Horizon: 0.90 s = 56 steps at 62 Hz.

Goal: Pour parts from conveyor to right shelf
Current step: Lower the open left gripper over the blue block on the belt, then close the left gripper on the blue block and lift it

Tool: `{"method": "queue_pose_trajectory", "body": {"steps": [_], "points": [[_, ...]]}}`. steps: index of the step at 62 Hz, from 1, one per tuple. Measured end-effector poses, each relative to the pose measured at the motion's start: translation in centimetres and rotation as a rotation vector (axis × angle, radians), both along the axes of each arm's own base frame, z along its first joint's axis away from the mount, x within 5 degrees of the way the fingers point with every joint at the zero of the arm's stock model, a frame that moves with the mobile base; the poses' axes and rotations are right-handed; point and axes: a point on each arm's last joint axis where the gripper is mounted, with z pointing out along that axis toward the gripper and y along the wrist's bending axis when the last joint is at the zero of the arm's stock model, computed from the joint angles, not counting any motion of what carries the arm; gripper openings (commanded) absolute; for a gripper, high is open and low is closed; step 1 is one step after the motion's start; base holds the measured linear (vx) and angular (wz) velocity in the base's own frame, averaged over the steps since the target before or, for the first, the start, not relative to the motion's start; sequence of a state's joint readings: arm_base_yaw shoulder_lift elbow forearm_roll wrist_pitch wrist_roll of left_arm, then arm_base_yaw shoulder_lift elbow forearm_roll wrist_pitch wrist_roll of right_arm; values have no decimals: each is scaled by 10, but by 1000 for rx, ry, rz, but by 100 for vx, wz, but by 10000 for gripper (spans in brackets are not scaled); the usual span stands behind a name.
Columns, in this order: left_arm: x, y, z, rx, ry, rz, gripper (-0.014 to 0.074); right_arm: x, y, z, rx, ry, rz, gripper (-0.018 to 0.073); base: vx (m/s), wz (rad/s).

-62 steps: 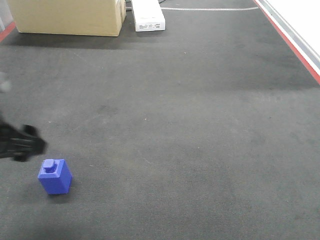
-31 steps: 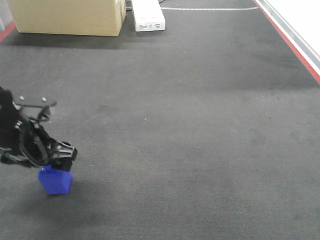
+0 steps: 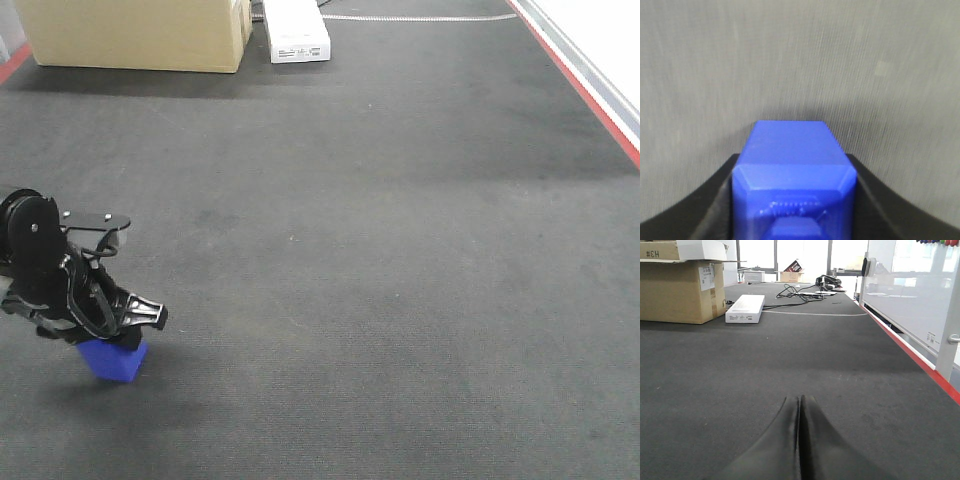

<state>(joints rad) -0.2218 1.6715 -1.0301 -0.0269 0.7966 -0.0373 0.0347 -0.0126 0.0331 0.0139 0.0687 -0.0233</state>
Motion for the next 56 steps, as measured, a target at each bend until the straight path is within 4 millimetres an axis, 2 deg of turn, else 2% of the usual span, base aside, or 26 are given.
{"method": "queue_pose_trajectory", "body": {"steps": [5, 11, 21, 29, 38, 48, 56], "points": [[1, 0, 4, -7, -33, 0, -8, 0, 0, 0, 0, 0, 0, -9, 0, 0], [-2, 1, 19, -19, -86, 1, -8, 0, 0, 0, 0, 0, 0, -9, 0, 0], [-20, 5, 63, -47, -229, -13, -8, 0, 0, 0, 0, 0, 0, -9, 0, 0], [-54, 12, 97, -80, -397, -18, -8, 0, 0, 0, 0, 0, 0, -9, 0, 0], [-100, 23, 119, -120, -588, -15, -8, 0, 0, 0, 0, 0, 0, -9, 0, 0], [-151, 34, 128, -162, -784, -12, -8, 0, 0, 0, 0, 0, 0, -9, 0, 0], [-188, 43, 121, -187, -905, -11, -6, 0, 0, 0, 0, 0, 0, -9, 0, 0]]}}
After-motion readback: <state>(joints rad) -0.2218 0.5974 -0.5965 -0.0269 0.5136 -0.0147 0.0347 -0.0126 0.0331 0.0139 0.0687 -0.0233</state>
